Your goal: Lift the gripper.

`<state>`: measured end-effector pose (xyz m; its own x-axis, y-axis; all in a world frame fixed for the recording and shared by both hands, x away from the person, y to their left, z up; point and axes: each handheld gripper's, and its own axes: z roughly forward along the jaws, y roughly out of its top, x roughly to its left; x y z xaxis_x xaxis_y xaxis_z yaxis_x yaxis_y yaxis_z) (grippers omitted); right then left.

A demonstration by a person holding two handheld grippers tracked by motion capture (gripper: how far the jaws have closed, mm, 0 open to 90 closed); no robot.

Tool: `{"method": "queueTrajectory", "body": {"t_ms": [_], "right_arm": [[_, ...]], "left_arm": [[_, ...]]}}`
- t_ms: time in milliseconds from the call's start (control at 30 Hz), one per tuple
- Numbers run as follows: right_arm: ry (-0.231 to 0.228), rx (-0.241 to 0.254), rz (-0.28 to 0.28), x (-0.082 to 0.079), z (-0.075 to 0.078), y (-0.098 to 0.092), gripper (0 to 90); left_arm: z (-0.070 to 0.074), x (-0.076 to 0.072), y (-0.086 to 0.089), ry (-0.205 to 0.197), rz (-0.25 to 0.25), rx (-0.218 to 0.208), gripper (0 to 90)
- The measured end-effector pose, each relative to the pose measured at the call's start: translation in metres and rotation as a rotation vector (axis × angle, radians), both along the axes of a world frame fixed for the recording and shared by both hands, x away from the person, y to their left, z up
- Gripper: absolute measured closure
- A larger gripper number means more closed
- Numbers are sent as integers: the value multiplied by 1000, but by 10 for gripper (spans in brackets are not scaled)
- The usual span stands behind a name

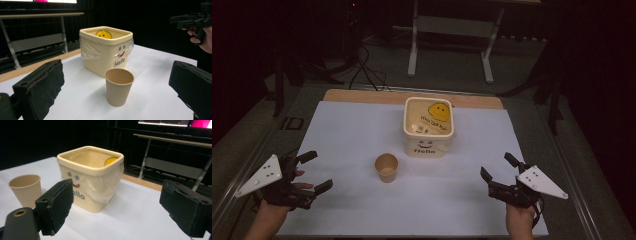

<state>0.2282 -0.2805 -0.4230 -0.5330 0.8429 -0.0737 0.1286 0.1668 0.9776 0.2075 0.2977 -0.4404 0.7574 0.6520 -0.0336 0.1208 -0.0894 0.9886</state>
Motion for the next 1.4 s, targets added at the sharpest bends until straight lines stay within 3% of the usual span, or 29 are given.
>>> {"method": "queueTrajectory", "body": {"t_ms": [200, 233, 333, 433, 567, 800, 1033, 1133, 1400], "right_arm": [[10, 30, -12, -1, 3, -11, 115], [10, 30, -12, -1, 3, -11, 114], [12, 28, -3, -2, 5, -11, 114], [15, 26, 17, -2, 6, -9, 115], [19, 24, 26, -2, 6, -8, 115], [23, 30, 39, -3, 8, -8, 115], [32, 34, 65, -2, 8, -7, 115], [34, 39, 72, -2, 8, -7, 115], [37, 44, 83, -2, 8, -6, 115]], "left_arm": [[-2, 1, 3, 10, 5, 7, 6], [0, 1, 3, 50, 27, 19, 6], [4, -4, 3, 42, 23, 40, 6], [10, -4, 5, 65, -31, -1, 6], [23, -5, 4, 66, -88, 1, 5], [49, 3, 3, 84, -141, 51, 6], [72, 15, -6, 93, -183, 136, 6], [80, 20, -12, 95, -202, 169, 6], [94, 32, -23, 99, -249, 207, 6]]}}
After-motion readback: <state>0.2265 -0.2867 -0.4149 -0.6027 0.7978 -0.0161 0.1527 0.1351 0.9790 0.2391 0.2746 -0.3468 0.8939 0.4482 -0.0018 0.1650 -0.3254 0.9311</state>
